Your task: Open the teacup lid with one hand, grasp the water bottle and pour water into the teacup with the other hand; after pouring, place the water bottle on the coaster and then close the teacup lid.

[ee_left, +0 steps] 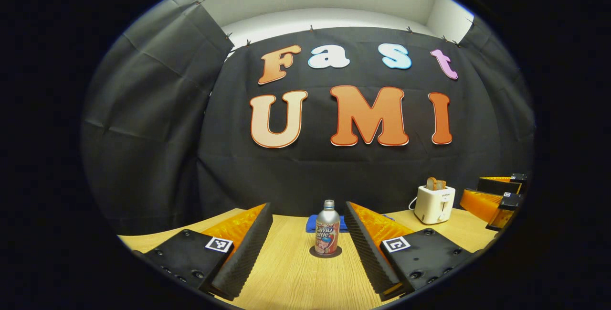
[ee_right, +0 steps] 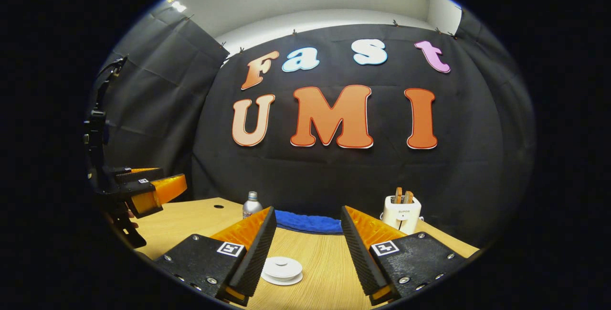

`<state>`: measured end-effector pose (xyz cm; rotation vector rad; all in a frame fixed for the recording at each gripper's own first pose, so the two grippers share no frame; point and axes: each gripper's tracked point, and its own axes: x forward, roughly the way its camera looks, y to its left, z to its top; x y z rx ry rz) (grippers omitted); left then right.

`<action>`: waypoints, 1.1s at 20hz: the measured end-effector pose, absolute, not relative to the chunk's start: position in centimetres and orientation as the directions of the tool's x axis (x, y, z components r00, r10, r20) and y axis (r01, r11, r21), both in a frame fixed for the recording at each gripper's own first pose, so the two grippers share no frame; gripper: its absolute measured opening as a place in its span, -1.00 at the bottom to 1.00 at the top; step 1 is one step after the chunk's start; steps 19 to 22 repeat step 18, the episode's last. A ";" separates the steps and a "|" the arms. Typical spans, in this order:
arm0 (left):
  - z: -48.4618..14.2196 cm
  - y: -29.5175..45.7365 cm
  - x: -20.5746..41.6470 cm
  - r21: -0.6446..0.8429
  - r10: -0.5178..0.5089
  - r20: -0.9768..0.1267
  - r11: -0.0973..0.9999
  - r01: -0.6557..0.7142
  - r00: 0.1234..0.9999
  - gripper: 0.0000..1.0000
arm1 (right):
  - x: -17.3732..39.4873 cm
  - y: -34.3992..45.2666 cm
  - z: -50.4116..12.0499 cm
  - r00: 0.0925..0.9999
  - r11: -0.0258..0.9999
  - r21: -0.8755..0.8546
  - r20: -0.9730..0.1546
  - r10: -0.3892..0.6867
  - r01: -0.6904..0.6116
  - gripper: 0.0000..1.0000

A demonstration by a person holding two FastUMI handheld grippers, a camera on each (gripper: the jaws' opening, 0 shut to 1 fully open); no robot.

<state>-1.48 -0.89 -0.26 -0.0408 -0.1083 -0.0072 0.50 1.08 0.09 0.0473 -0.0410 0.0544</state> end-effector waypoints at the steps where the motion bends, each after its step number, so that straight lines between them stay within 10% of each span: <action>1: -0.1 -0.9 -1.6 -0.039 -0.004 0.110 0.999 0.009 0.994 0.96 | 0.4 0.7 0.1 0.999 0.998 0.049 0.037 0.038 -0.040 0.63; 22: 1.1 -1.3 -1.7 -0.017 -0.002 0.145 1.000 0.005 0.989 1.00 | 0.3 -0.4 1.7 0.998 0.996 0.091 0.066 0.006 -0.012 0.63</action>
